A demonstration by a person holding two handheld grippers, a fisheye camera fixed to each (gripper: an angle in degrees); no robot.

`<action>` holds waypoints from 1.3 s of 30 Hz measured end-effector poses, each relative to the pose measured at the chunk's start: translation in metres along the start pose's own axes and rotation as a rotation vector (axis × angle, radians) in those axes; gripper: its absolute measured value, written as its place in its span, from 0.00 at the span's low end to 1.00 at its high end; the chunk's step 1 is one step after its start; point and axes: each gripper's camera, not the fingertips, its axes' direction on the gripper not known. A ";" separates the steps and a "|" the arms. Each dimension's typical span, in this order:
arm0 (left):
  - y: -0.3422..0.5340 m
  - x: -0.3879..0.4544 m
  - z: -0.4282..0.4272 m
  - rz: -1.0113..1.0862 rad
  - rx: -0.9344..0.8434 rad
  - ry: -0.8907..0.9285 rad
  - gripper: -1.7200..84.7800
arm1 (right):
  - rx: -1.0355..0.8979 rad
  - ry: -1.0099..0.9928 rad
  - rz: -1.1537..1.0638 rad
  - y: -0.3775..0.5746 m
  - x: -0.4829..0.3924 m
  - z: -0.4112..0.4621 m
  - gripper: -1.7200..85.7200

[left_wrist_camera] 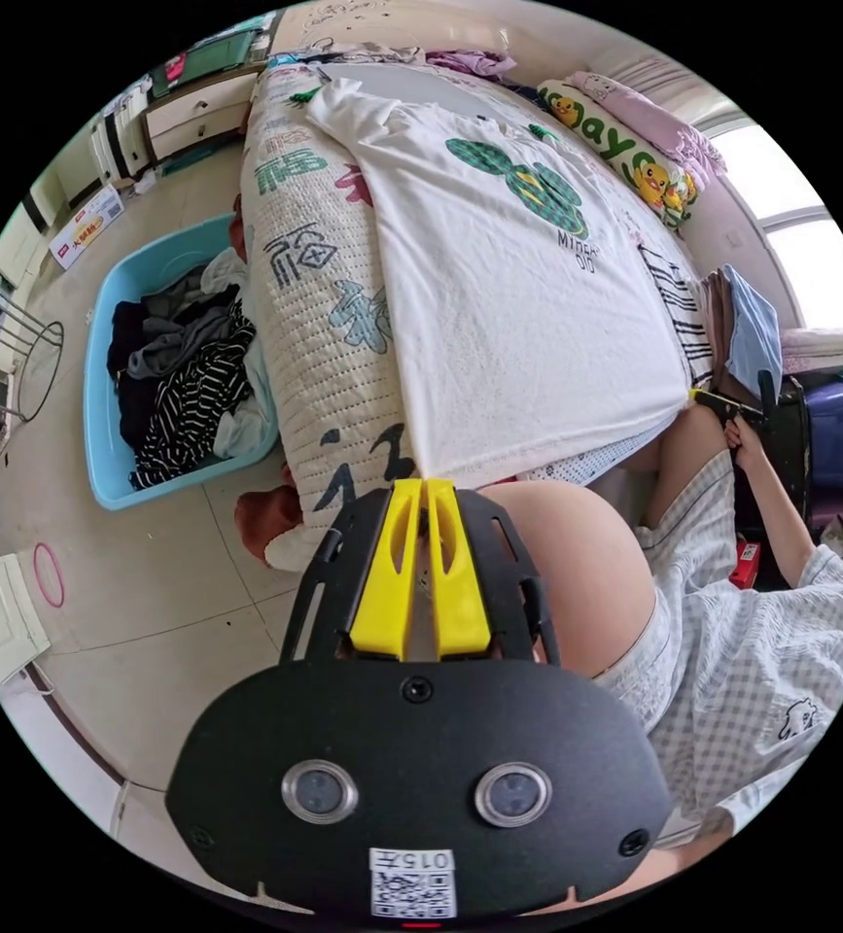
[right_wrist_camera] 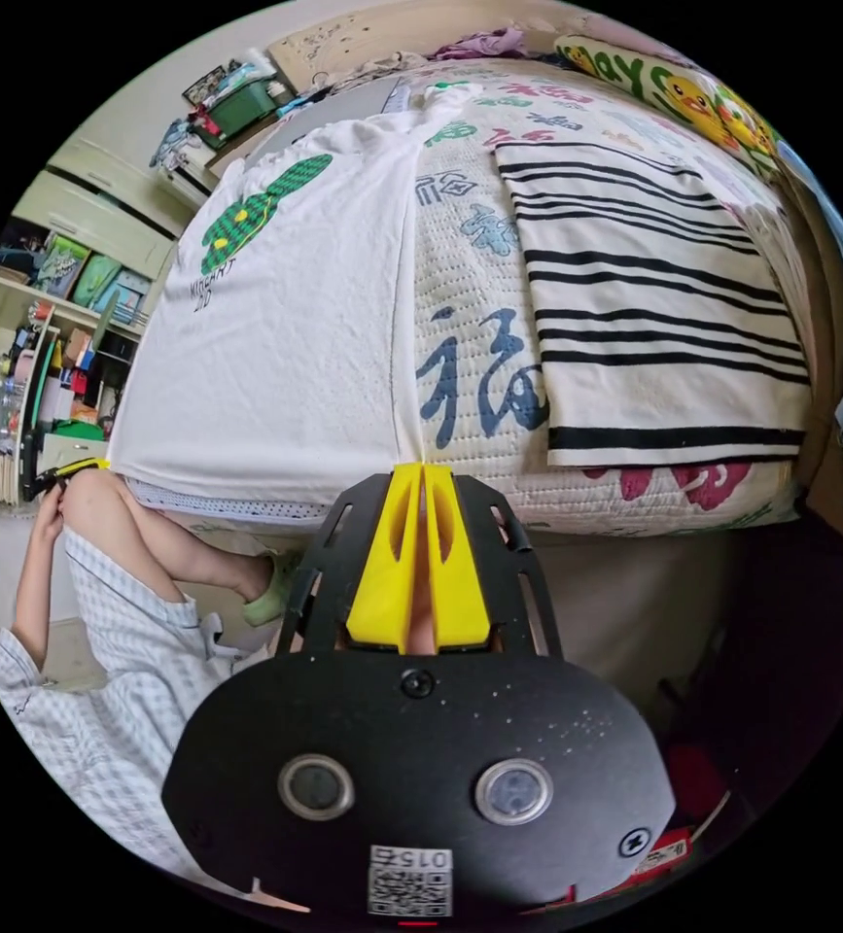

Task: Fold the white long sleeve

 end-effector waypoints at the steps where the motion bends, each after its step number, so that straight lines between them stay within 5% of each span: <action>1: -0.001 0.003 0.003 -0.001 -0.002 0.001 0.02 | -0.005 0.005 -0.003 0.004 0.002 0.002 0.02; 17: 0.018 0.112 0.075 0.149 -0.308 -0.199 0.02 | -0.013 -0.043 0.012 0.157 0.092 -0.002 0.01; 28: 0.076 0.053 0.087 -0.077 -0.136 -0.001 0.03 | -0.013 -0.039 0.068 0.264 0.158 -0.022 0.02; 33: 0.067 -0.012 0.061 -0.176 0.013 0.036 0.06 | 0.108 -0.218 0.129 0.310 0.227 -0.071 0.02; 39: -0.037 -0.062 0.028 -0.253 0.300 0.050 0.09 | 0.332 -0.292 0.174 0.210 0.293 -0.146 0.05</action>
